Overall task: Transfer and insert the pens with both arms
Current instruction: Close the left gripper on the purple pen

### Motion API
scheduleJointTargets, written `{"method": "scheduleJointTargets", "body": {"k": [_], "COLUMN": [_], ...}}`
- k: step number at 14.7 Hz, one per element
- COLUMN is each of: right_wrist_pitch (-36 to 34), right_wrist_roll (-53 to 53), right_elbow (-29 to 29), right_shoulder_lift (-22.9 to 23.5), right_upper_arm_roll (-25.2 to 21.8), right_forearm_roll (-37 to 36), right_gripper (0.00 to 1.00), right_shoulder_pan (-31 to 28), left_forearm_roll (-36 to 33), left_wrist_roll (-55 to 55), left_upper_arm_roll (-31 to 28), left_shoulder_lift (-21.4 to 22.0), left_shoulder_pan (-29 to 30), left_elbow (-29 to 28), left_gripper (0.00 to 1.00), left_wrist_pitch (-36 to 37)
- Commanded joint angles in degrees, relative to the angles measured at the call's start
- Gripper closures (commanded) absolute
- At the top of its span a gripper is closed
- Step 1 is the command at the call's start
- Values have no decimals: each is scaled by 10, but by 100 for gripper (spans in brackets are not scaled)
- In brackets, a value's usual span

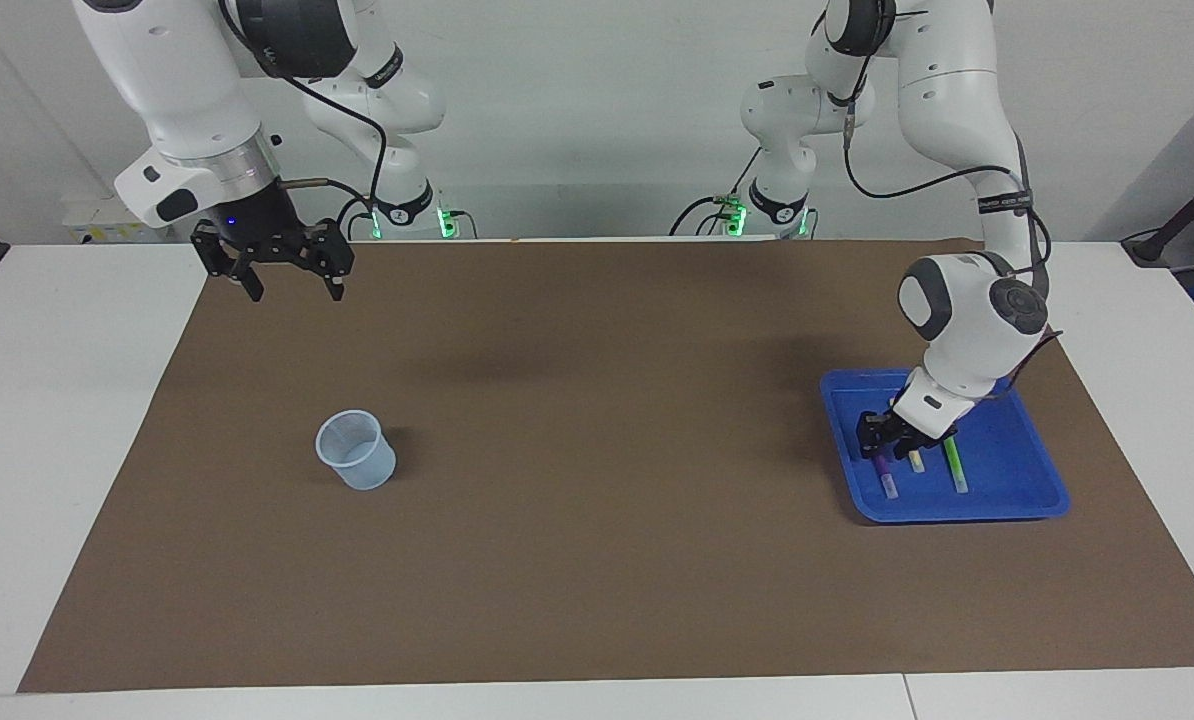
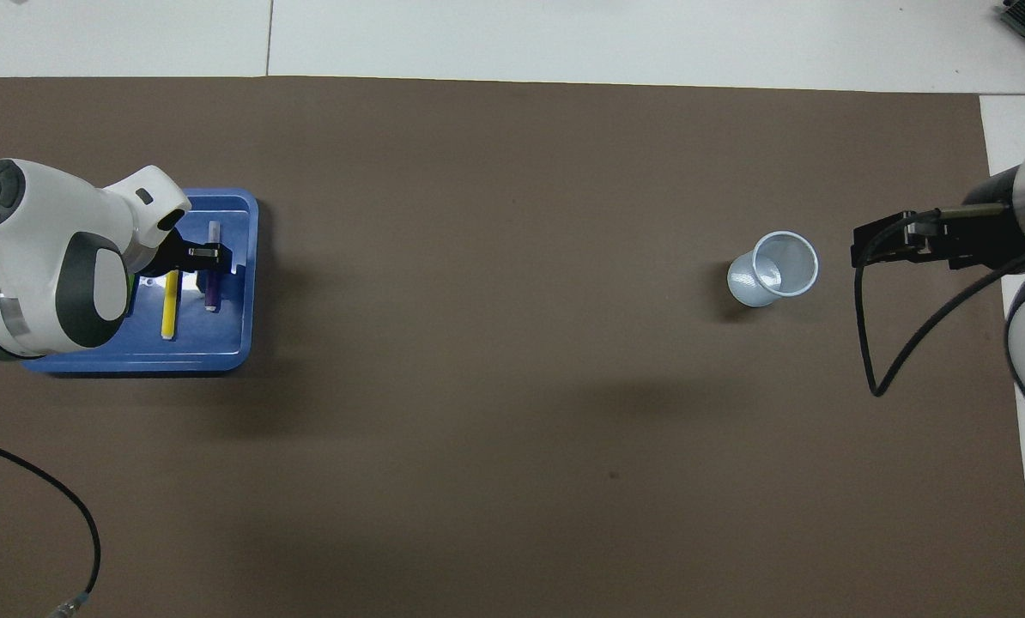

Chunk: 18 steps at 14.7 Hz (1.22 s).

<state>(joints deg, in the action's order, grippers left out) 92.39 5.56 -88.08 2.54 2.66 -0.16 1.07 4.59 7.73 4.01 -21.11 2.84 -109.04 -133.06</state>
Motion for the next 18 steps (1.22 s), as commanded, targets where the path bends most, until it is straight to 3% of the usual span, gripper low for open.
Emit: {"method": "scheduleJointTargets", "body": {"k": [1,2,6,12,13,14,15,18], "right_wrist_pitch": [9,10,10,9,10,9,9,9], "right_wrist_roll": [4,4,4,3,2,2,2,2], "right_elbow": [-14,-14,-15,-15,-16,-15,-15,-15], "right_shoulder_lift": [-13,-13,-13,-13,-13,-13,-13,-13], "right_upper_arm_roll": [3,3,3,3,3,3,3,3], "right_forearm_roll": [14,14,15,15,15,15,15,15], "right_gripper": [0,0,0,0,0,0,0,0], "right_shoulder_pan": [-8,-8,-8,-8,-8,-8,-8,-8], "left_forearm_roll": [9,9,9,9,9,9,9,9], "left_wrist_roll": [-4,-4,-3,-3,-3,-3,-3,-3], "left_upper_arm_roll": [-8,-8,-8,-8,-8,-8,-8,-8], "left_shoulder_lift": [12,12,12,12,12,12,12,14], "left_shoulder_pan": [-9,-10,-9,-9,-10,-10,-10,-9], "left_elbow": [-26,-26,-27,-28,-28,-28,-28,-30], "left_gripper": [46,47,75,69,73,90,100,100], "left_wrist_pitch": [-23,-23,-23,-25,-25,-24,-23,-21]}}
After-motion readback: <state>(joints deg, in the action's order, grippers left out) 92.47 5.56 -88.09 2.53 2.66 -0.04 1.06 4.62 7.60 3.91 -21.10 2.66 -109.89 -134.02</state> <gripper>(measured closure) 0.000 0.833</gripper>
